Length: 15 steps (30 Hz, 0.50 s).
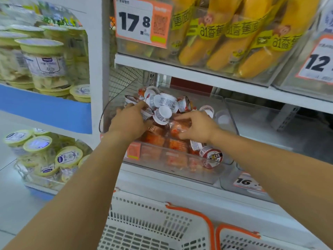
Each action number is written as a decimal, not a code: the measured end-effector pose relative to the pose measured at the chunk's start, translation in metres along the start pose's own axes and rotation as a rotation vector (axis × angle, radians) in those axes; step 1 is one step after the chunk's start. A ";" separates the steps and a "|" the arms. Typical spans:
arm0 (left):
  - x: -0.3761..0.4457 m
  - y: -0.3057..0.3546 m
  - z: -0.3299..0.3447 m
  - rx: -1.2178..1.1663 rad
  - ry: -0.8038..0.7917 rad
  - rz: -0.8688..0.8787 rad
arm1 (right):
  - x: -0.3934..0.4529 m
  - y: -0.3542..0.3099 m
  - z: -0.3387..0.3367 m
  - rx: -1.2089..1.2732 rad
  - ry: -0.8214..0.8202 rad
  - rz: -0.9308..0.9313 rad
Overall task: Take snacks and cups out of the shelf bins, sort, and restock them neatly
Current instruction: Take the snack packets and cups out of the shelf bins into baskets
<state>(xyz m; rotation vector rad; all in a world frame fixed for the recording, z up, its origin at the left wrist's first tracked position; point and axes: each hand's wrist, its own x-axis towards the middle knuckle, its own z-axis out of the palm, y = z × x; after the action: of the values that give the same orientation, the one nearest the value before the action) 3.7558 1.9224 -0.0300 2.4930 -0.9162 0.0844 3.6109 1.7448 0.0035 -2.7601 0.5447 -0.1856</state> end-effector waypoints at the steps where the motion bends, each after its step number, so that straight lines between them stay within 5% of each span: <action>1: 0.000 0.001 0.000 -0.008 0.011 0.006 | -0.001 0.000 -0.003 0.032 0.002 0.012; 9: -0.013 0.005 -0.015 -0.018 -0.133 0.041 | -0.016 -0.011 -0.037 0.260 0.124 0.020; 15: -0.020 0.016 -0.008 -0.057 0.056 0.017 | -0.011 -0.014 -0.022 0.140 0.078 0.043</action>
<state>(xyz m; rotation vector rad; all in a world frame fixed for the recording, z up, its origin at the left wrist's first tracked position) 3.7317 1.9271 -0.0210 2.4184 -0.9046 0.1320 3.6011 1.7553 0.0280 -2.6118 0.5876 -0.3107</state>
